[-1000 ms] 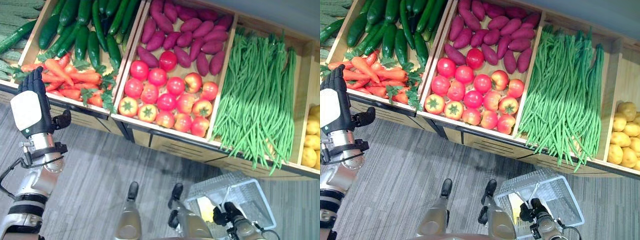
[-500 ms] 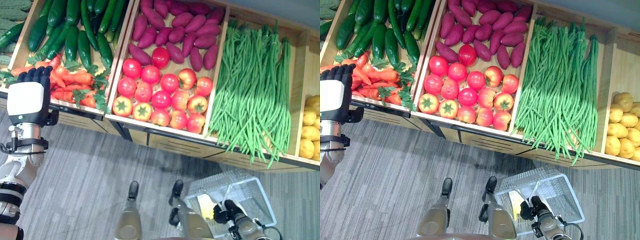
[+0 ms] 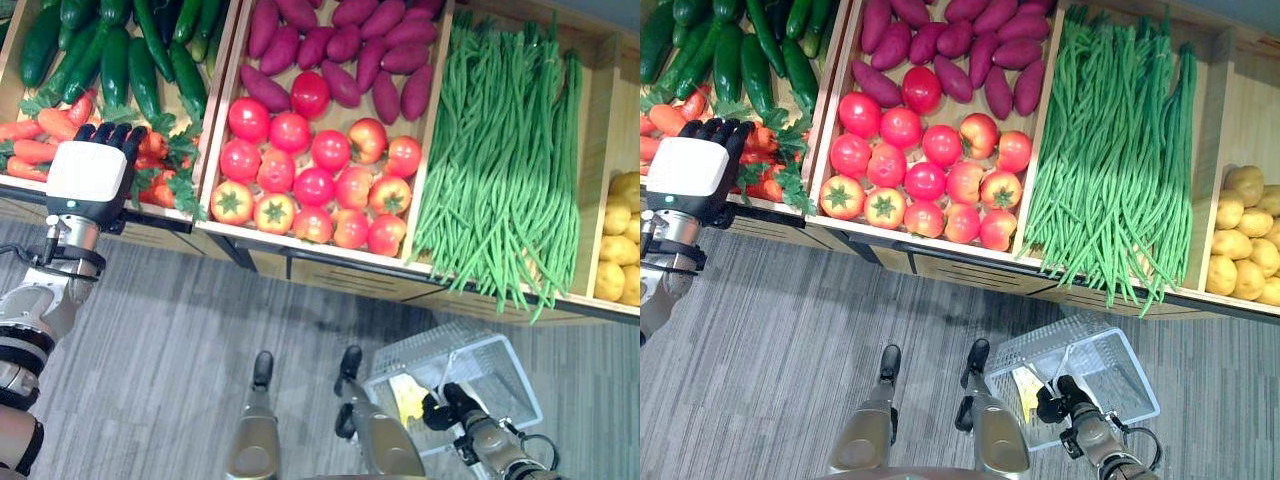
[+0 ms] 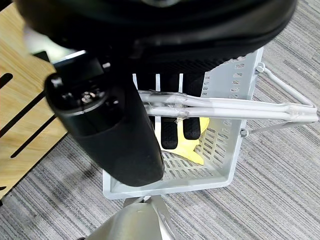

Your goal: Get the vegetables into the basket

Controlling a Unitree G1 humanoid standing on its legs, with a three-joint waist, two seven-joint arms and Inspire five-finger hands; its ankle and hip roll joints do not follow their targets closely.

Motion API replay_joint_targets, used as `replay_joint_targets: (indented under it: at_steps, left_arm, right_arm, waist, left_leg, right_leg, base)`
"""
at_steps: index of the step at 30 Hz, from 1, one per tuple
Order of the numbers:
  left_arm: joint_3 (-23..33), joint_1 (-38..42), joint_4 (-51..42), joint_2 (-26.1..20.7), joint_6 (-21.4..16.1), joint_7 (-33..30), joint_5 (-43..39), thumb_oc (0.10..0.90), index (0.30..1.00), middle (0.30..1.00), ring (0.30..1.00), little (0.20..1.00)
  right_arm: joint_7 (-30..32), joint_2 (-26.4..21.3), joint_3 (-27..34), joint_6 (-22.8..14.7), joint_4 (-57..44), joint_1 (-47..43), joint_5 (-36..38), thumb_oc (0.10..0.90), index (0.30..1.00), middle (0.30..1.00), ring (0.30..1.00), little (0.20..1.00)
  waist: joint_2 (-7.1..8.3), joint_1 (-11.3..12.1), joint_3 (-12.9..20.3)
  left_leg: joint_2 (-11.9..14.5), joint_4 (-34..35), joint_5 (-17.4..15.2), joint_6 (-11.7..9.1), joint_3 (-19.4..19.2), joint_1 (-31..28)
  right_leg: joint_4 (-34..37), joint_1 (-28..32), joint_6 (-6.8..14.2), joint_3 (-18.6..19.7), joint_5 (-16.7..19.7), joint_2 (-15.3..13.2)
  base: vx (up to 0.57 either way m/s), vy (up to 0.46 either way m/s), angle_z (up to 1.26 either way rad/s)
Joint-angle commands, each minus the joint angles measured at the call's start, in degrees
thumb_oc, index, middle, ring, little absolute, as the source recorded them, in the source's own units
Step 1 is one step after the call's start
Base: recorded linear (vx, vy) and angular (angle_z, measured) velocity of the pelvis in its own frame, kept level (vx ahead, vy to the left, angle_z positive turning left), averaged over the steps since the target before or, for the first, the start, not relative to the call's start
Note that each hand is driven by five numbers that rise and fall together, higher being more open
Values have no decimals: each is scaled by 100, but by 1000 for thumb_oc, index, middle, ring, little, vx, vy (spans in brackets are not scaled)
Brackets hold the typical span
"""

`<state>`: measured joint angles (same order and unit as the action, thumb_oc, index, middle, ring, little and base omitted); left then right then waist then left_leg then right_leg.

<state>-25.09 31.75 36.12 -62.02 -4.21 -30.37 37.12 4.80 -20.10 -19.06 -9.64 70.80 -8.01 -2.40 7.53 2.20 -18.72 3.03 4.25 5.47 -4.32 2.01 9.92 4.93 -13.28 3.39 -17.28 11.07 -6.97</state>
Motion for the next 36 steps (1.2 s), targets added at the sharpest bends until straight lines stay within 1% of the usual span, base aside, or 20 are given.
replay_joint_targets:
  at_steps: [1,2,3,5,6,7,8,9,10,11,12,13,14,18,24,31,34,35,36]
  left_arm:
    - [301,940,75,-324,-7,-275,-105,776,827,827,827,827]
    - [309,911,46,-318,-24,-269,-101,761,805,805,805,805]
    - [308,887,-18,-338,-35,-247,-94,763,808,808,808,808]
    - [316,850,-73,-335,-80,-227,-108,794,852,852,852,852]
    - [346,841,-107,-307,-100,-218,-160,794,852,852,852,852]
    - [397,820,-230,-292,-123,-192,-209,759,802,802,802,802]
    - [429,788,-384,-328,-179,-173,-211,753,794,794,794,794]
    - [441,776,-460,-342,-187,-157,-220,735,769,769,769,769]
    - [448,780,-504,-351,-211,-147,-230,692,709,709,709,709]
    - [443,784,-501,-363,-226,-150,-225,665,671,671,671,671]
    - [433,791,-505,-371,-227,-148,-222,624,613,613,613,613]
    - [403,809,-473,-380,-218,-133,-203,439,355,355,355,355]
    - [372,832,-462,-372,-210,-116,-205,400,300,300,300,300]
    - [342,869,-397,-392,-224,-78,-245,400,300,300,300,300]
    - [654,713,-491,-454,-197,-133,-386,400,300,300,300,300]
    - [799,830,-688,-635,-201,-144,-453,400,300,300,300,300]
    - [1050,825,-871,-611,-202,-304,-570,400,300,300,300,300]
    - [1216,788,-972,-536,-202,-447,-651,400,300,300,300,300]
    - [1615,545,-1085,-394,-188,-653,-750,400,300,300,300,300]
  right_arm:
    - [-133,-16,-308,-12,-75,194,-104,400,300,300,300,300]
    - [-141,-11,-314,-12,-76,192,-103,400,300,300,300,300]
    - [-141,-3,-311,-13,-79,190,-101,400,300,300,300,300]
    - [-146,-1,-293,-16,-78,193,-92,400,300,300,300,300]
    - [-148,8,-289,-14,-68,200,-95,400,300,300,300,300]
    - [-152,2,-286,-12,-61,211,-103,400,300,300,300,300]
    - [-153,-3,-288,2,-56,225,-114,400,300,300,300,300]
    - [-152,-3,-284,8,-54,229,-121,400,300,300,300,300]
    - [-150,-9,-281,7,-53,227,-123,400,300,300,300,300]
    - [-154,-12,-282,3,-54,225,-121,400,300,300,300,300]
    - [-151,-11,-290,2,-60,219,-126,400,300,300,300,300]
    - [-152,-21,-309,-1,-70,204,-136,400,300,300,300,300]
    - [-152,-15,-320,-3,-79,189,-135,400,300,300,300,300]
    - [-163,3,-343,-4,-133,151,-130,400,300,300,300,300]
    - [-186,-9,-336,9,-134,206,-163,400,300,300,300,300]
    - [-218,3,-320,35,-123,269,-198,400,300,300,300,300]
    - [-234,32,-317,50,-125,304,-205,400,300,300,300,300]
    - [-222,63,-285,55,-120,316,-199,400,300,300,300,300]
    - [-218,107,-246,68,-105,342,-192,400,300,300,300,300]
  waist:
    - [46,-134,197]
    - [45,-132,188]
    - [47,-128,177]
    - [49,-127,164]
    - [51,-124,162]
    - [47,-121,159]
    - [47,-113,157]
    - [45,-111,160]
    - [40,-110,166]
    - [42,-111,172]
    - [40,-111,176]
    - [38,-117,179]
    - [38,-122,183]
    - [47,-115,183]
    - [69,-104,192]
    - [61,-98,268]
    - [55,-94,325]
    - [61,-79,339]
    - [67,-56,363]
  left_leg:
    - [-101,75,-51,11,-156,249]
    - [-101,75,-52,16,-166,246]
    - [-103,75,-56,22,-171,242]
    - [-110,75,-62,27,-181,235]
    - [-110,75,-63,29,-182,235]
    - [-107,75,-64,29,-187,232]
    - [-115,75,-74,38,-179,212]
    - [-117,75,-78,41,-181,201]
    - [-113,75,-76,40,-182,196]
    - [-113,75,-78,40,-186,190]
    - [-113,75,-80,40,-187,185]
    - [-113,75,-83,45,-191,179]
    - [-114,75,-85,47,-201,173]
    - [-104,75,-89,50,-229,150]
    - [-103,75,-107,59,-257,95]
    - [-90,75,-140,67,-287,13]
    - [-99,75,-173,68,-307,-49]
    - [-100,75,-182,68,-310,-64]
    - [-105,75,-196,69,-316,-92]
  right_leg:
    - [-424,287,791,606,-371,-598]
    - [-430,277,790,617,-371,-597]
    - [-437,272,789,629,-373,-596]
    - [-443,267,791,646,-371,-602]
    - [-446,266,789,648,-375,-604]
    - [-448,267,786,647,-379,-605]
    - [-459,277,781,642,-395,-602]
    - [-460,289,779,638,-402,-602]
    - [-461,293,781,637,-413,-604]
    - [-463,297,781,639,-421,-604]
    - [-468,301,781,642,-424,-603]
    - [-473,300,779,645,-426,-602]
    - [-473,299,780,651,-424,-602]
    - [-479,289,779,689,-408,-602]
    - [-502,297,774,728,-425,-590]
    - [-523,344,787,745,-453,-598]
    - [-525,382,787,776,-467,-605]
    - [-527,389,782,779,-472,-612]
    - [-533,402,777,799,-483,-616]
  base:
    - [0,14,-8]
    - [3,15,-10]
    - [6,21,-10]
    - [11,16,-8]
    - [13,9,-6]
    - [18,-3,-5]
    - [0,0,0]
    - [0,0,0]
    - [0,0,0]
    - [0,0,0]
    - [0,0,0]
    - [0,0,0]
    - [0,0,0]
    - [0,0,0]
    - [0,0,0]
    - [3,0,0]
    - [0,0,0]
    - [28,1,-7]
    - [21,3,-12]
